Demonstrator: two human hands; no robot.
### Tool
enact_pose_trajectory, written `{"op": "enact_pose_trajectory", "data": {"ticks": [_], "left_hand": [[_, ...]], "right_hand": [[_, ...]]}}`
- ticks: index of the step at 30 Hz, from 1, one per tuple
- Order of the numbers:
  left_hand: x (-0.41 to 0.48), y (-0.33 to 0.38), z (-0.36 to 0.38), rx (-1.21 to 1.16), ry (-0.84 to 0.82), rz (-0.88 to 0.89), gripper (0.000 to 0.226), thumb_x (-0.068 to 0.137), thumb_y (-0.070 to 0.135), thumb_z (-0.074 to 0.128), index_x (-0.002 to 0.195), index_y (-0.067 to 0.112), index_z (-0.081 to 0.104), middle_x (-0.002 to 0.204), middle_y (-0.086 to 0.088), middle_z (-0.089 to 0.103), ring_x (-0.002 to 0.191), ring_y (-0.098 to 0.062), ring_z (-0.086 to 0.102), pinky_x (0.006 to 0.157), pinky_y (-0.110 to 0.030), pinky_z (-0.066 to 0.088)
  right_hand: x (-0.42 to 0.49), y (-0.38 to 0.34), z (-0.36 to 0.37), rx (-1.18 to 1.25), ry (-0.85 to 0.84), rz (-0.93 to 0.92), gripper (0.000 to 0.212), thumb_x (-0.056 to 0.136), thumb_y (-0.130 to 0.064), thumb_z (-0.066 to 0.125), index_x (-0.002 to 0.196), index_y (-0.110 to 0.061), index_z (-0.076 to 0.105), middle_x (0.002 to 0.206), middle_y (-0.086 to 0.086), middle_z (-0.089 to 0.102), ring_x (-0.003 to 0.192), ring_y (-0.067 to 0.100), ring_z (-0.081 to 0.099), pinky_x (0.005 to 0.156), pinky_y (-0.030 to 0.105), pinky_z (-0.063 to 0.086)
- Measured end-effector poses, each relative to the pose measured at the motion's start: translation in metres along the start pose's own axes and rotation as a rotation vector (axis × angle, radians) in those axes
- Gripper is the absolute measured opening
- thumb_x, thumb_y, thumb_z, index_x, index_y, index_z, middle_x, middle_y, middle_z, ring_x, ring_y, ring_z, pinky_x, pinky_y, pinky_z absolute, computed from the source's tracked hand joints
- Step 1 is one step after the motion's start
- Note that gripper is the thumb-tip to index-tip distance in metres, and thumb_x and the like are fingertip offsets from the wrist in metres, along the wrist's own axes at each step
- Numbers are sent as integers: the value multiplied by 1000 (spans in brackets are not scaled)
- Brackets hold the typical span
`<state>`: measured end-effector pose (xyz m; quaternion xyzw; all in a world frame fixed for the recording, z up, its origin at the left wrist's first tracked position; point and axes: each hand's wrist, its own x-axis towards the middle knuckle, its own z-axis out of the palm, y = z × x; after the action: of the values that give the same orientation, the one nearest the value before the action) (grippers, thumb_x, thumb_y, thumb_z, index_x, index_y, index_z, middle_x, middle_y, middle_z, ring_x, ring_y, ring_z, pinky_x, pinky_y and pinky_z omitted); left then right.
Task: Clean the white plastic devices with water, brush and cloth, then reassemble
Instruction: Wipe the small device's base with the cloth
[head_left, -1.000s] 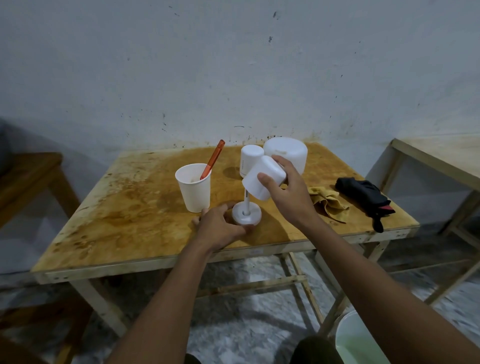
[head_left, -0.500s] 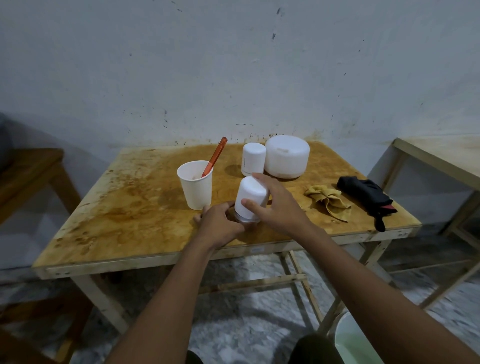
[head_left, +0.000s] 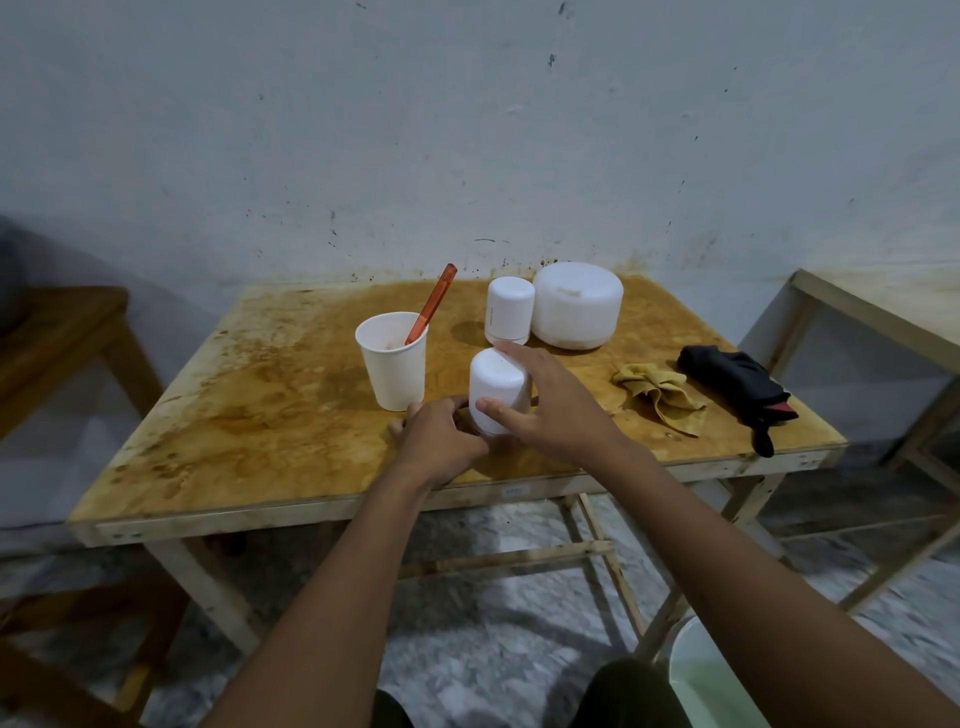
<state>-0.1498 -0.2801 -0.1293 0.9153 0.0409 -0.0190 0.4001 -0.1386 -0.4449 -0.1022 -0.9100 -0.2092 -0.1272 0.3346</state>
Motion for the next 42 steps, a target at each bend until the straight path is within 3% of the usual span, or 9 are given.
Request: {"op": "enact_pose_trajectory", "data": {"ticks": [5,14,22,30,39,42], "left_hand": [[-4,4,-1,26,5,27,67,80,27,72,141,31,43,128,-2,53,129,-27,35,112,-43,22],[-10,12,-3,40,4,8,55,86,32,68,137,30,48,130,-4,52,131,-29,33,113,-42,21],[-12,19,-8,123,-43,1,59,88,33,62,142,32,39,132,-5,51,135,-29,29,114,-47,19],[-9,20,-8,120,-38,-17,57,88,31,63,141,31,42,135,-4,51,138,-30,28,113,-46,17],[-4,26,-6,121,0,25,62,82,23,69,139,27,43,136,-1,51,134,-28,37,118,-51,14],[-1,24,-3,82,20,51,57,80,20,71,132,24,48,130,0,54,127,-25,44,118,-52,18]], "right_hand": [[1,-1,-4,13,-9,-1,75,84,-50,68,147,-23,37,148,0,44,132,17,42,107,41,41],[-1,4,0,27,39,8,76,82,-53,70,146,-28,39,147,-2,47,131,16,44,104,39,43],[-3,-2,-2,52,33,31,74,83,-53,69,147,-30,39,148,-3,46,132,16,43,106,42,43],[-2,1,0,49,23,42,75,84,-54,68,148,-30,37,148,-3,45,132,16,42,105,40,43],[-4,4,2,102,29,59,74,83,-54,68,146,-33,37,147,-6,45,129,13,44,102,40,47],[-2,5,-2,131,1,74,74,84,-52,68,148,-32,36,149,-6,43,132,13,42,106,36,42]]}}
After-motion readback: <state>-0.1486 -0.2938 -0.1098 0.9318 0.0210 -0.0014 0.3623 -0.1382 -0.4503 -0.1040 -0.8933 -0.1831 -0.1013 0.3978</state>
